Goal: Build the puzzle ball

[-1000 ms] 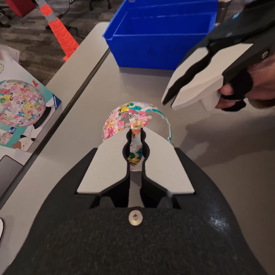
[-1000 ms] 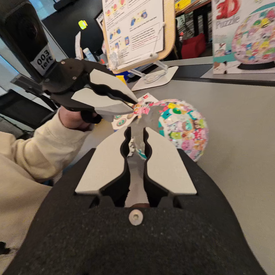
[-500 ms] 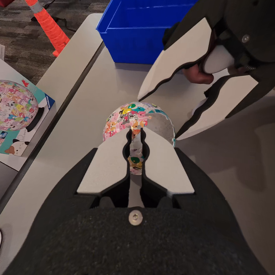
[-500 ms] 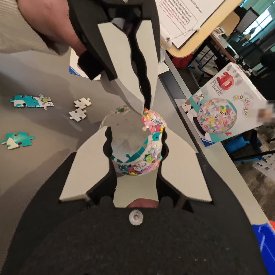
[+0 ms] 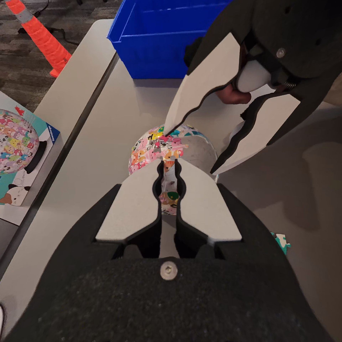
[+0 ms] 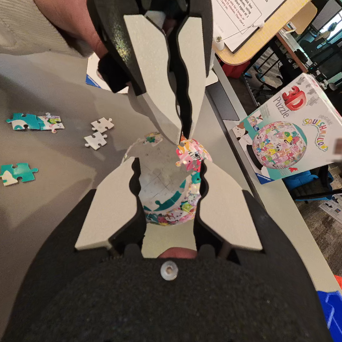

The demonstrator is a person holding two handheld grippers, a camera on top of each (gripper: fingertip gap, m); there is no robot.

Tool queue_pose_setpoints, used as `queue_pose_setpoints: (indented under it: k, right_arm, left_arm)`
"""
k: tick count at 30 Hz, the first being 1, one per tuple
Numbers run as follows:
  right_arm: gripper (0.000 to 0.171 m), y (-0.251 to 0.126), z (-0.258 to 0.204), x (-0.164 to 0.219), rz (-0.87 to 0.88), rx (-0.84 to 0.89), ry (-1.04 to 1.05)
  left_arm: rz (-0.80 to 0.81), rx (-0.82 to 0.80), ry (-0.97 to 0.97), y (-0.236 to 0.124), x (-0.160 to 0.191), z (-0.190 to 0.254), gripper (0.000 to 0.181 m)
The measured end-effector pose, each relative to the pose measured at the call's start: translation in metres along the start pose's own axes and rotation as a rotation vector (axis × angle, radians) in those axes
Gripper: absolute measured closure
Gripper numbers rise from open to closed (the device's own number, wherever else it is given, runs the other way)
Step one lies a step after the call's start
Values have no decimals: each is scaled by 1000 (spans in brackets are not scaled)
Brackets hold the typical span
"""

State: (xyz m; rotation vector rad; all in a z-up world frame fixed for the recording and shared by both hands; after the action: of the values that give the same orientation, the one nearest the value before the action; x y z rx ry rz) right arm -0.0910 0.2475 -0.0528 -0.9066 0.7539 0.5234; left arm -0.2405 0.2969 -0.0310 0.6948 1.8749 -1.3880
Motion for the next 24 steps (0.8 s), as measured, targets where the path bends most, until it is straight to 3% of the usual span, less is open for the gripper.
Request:
queue_pose_setpoints:
  k: [4, 7, 14, 18, 24]
  right_arm:
    - [115, 1, -2, -5, -2, 19, -41]
    - [131, -1, -4, -8, -14, 62, -107]
    - [159, -8, -20, -20, -12, 333, -418]
    - [166, -2, -27, -20, -66, 426, -549]
    - [167, 5, -30, -20, -127, 434, -534]
  left_arm:
    - [6, 14, 25, -2, 0, 1, 171]
    - [23, 46, -2, -6, -2, -1, 171]
    - [46, 143, -129, -11, -7, -8, 171]
    - [22, 126, -138, -12, -7, -9, 171]
    - [-3, 109, -139, -10, -8, -6, 171]
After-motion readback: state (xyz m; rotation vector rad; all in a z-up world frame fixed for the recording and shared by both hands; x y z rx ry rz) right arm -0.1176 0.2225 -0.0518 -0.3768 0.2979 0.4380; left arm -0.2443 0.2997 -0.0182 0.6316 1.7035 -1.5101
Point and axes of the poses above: each gripper's, where its closed fingertips meet, y out along the fingers, x out of its underside, z = x × y across the jaws, the point moved 10 cm from there along -y, back along the fingers, and after that the axes turned 4 degrees about -x, right-handed, at the moved point
